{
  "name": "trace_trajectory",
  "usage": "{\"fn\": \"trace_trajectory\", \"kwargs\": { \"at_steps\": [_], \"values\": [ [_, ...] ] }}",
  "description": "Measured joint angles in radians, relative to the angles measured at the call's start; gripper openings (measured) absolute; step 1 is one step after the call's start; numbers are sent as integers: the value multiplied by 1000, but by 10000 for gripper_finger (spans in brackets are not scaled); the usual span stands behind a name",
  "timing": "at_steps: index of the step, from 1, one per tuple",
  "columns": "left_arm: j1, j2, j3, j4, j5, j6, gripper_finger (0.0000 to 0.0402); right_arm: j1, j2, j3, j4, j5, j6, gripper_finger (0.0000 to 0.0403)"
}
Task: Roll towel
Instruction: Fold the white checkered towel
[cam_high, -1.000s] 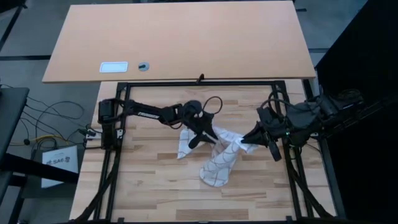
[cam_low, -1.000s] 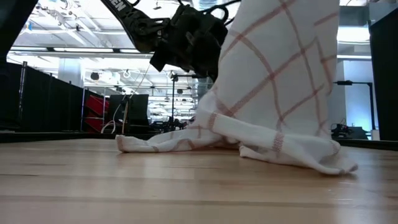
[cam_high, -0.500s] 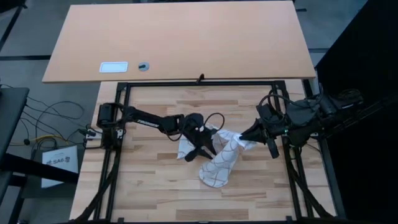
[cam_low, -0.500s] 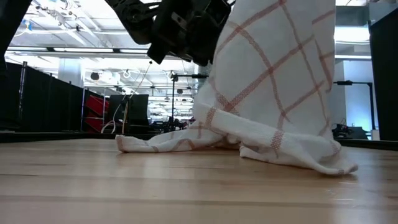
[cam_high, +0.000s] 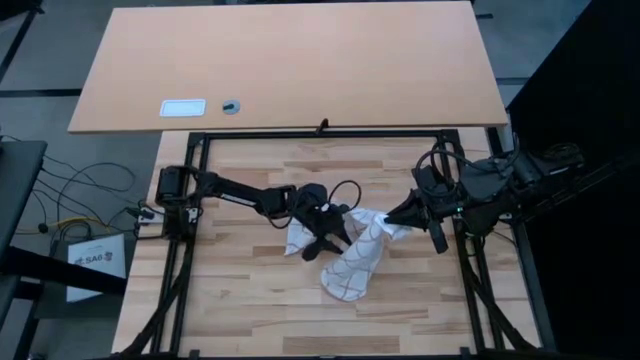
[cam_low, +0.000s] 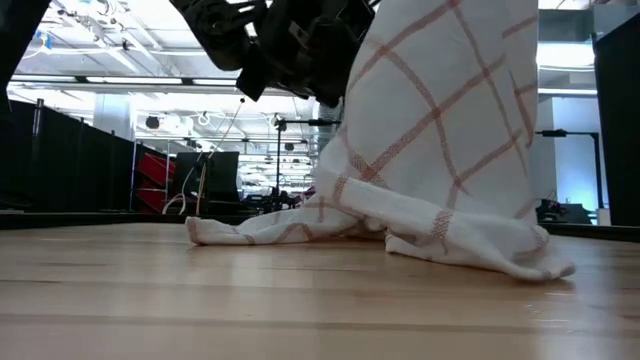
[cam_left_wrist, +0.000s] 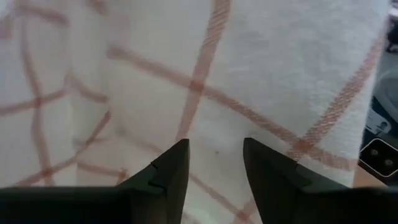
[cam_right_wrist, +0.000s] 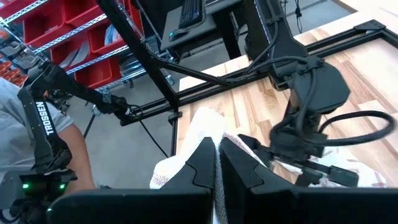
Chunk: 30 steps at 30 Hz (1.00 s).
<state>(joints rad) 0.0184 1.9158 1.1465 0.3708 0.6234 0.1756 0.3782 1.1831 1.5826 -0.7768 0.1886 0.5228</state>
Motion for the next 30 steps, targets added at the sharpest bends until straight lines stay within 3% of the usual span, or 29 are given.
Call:
{"fn": "trace_trajectory", "kwargs": {
  "at_steps": [6,8,11,13,18,25,30],
  "values": [
    [-34,92,104,-21,23,21,132,-16,0,1,-1,0,-7,0],
    [-29,111,139,-33,32,11,102,-16,0,1,0,0,-8,0],
    [-19,116,157,-82,45,34,24,-15,0,1,-1,0,-8,0],
    [-13,114,159,-94,48,40,8,-15,0,1,-2,0,-13,0],
    [23,39,159,-253,51,70,0,-15,0,1,-20,22,-28,0],
    [68,-151,160,-528,-26,202,0,-14,0,1,-121,68,-23,0],
    [86,-219,161,-671,-76,222,0,3,8,-2,-239,80,74,0]
  ]
}}
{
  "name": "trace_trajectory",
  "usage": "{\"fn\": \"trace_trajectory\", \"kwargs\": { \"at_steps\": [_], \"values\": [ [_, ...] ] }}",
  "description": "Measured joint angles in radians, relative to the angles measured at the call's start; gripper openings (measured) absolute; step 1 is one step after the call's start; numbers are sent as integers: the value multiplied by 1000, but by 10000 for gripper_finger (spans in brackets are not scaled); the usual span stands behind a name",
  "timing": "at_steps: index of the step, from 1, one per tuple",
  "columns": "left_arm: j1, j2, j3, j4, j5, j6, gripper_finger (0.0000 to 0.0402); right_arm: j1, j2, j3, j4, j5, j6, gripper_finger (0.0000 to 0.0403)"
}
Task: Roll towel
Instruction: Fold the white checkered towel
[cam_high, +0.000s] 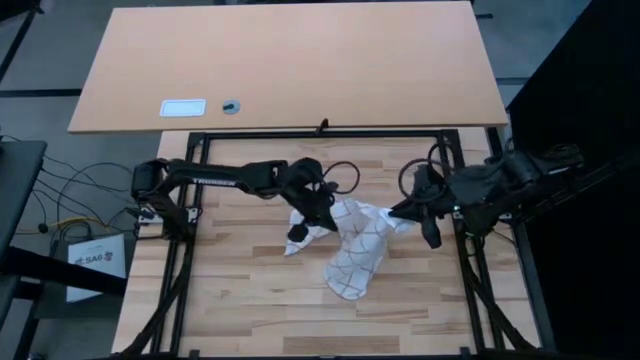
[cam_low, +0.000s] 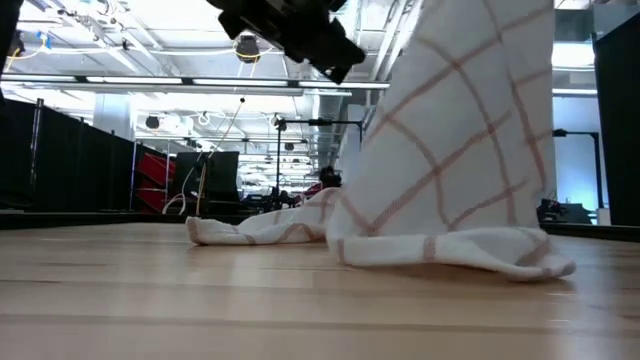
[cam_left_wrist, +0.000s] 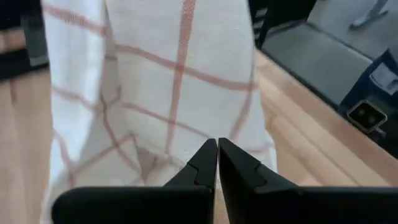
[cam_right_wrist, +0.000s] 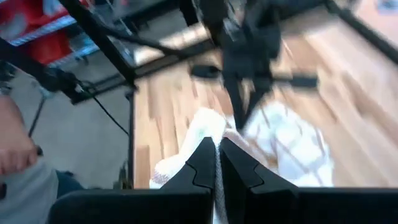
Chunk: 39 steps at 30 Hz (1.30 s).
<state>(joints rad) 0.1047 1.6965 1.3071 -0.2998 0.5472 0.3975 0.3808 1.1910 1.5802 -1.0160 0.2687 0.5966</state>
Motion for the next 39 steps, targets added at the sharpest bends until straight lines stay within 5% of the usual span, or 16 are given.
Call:
{"fn": "trace_trajectory", "kwargs": {
  "at_steps": [7,20,33,39],
  "values": [
    [2,41,-1,-56,-25,0,0,167,14,-160,-47,-4,298,0],
    [-13,258,19,263,-25,-110,3,412,35,-412,106,92,761,0],
    [-1,583,523,-80,-72,140,113,429,34,-436,139,128,776,0],
    [10,670,587,-127,-172,238,124,430,34,-436,137,132,769,0]
  ]
}}
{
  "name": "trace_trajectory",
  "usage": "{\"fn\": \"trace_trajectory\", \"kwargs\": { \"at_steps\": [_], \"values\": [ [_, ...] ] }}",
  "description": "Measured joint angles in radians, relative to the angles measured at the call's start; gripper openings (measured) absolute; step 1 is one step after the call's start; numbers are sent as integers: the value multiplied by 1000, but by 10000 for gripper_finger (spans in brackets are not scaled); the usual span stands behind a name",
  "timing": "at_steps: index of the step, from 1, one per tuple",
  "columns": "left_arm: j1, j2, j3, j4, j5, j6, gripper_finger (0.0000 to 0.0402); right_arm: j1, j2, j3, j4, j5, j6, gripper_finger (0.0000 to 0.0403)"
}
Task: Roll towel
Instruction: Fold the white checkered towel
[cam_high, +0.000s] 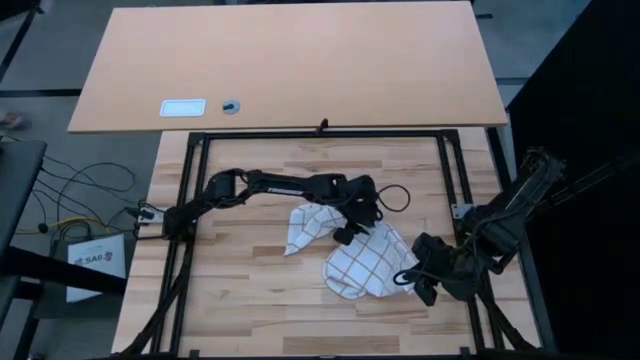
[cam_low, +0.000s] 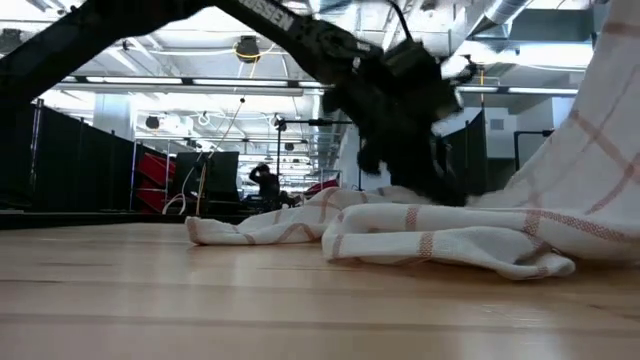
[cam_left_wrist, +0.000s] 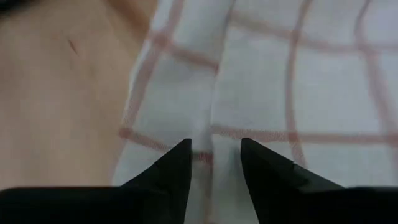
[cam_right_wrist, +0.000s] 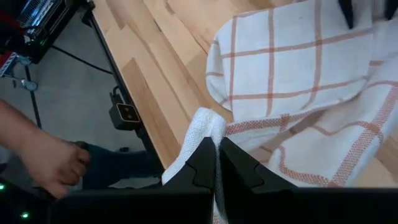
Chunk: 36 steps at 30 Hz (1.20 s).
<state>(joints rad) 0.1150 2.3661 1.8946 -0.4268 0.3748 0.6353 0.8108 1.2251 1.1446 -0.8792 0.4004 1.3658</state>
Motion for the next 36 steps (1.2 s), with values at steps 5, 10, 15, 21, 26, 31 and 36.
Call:
{"fn": "trace_trajectory", "kwargs": {
  "at_steps": [5,10,15,21,26,31,36],
  "values": [
    [18,-13,-13,-26,-2,18,125,-1,0,0,-2,6,-9,0],
    [20,-5,-19,-117,-2,39,115,-1,0,0,-12,7,-16,0],
    [10,-7,-18,-161,6,64,60,-8,0,0,-11,7,-31,0],
    [6,-18,-16,-180,67,41,5,-9,0,0,-14,7,-39,0],
    [2,-19,41,-302,68,81,1,-9,0,0,-37,7,-40,0],
    [1,-19,127,-406,92,87,1,-7,0,0,-45,25,-60,0],
    [1,-19,265,-523,92,82,0,-7,0,0,-62,51,-83,0]
  ]
}}
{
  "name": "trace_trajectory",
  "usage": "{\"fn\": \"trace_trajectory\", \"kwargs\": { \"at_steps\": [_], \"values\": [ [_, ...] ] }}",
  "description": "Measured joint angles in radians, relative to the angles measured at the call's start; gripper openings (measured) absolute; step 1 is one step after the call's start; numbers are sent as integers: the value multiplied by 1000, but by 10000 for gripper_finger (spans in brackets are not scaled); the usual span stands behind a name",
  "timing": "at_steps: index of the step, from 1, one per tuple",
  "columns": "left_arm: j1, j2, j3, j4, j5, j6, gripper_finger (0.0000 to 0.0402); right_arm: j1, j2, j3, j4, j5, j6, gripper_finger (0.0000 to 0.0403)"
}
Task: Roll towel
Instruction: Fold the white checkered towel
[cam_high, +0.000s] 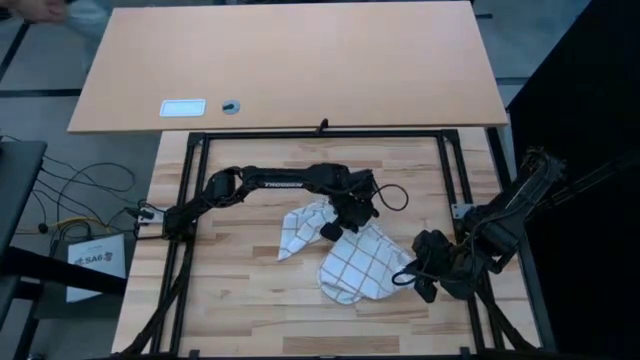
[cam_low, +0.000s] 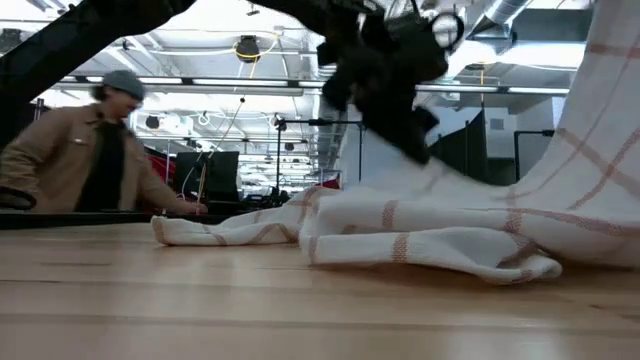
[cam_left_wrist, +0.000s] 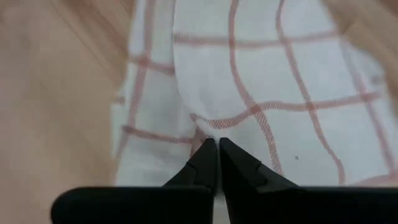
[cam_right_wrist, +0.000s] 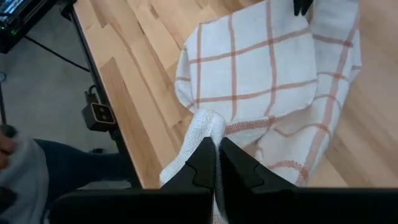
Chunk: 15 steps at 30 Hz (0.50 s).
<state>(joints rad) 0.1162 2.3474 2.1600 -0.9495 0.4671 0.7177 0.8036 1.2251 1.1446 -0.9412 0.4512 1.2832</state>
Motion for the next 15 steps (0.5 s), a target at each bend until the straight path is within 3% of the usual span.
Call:
{"fn": "trace_trajectory", "kwargs": {
  "at_steps": [6,11,15],
  "values": [
    [2,-8,200,-180,-5,5,0,0,0,0,-6,50,-49,0],
    [33,-159,161,-224,-100,6,0,-18,-1,0,-6,175,-118,0],
    [74,-250,162,-248,-114,-47,0,-65,-2,0,0,202,-198,0]
  ]
}}
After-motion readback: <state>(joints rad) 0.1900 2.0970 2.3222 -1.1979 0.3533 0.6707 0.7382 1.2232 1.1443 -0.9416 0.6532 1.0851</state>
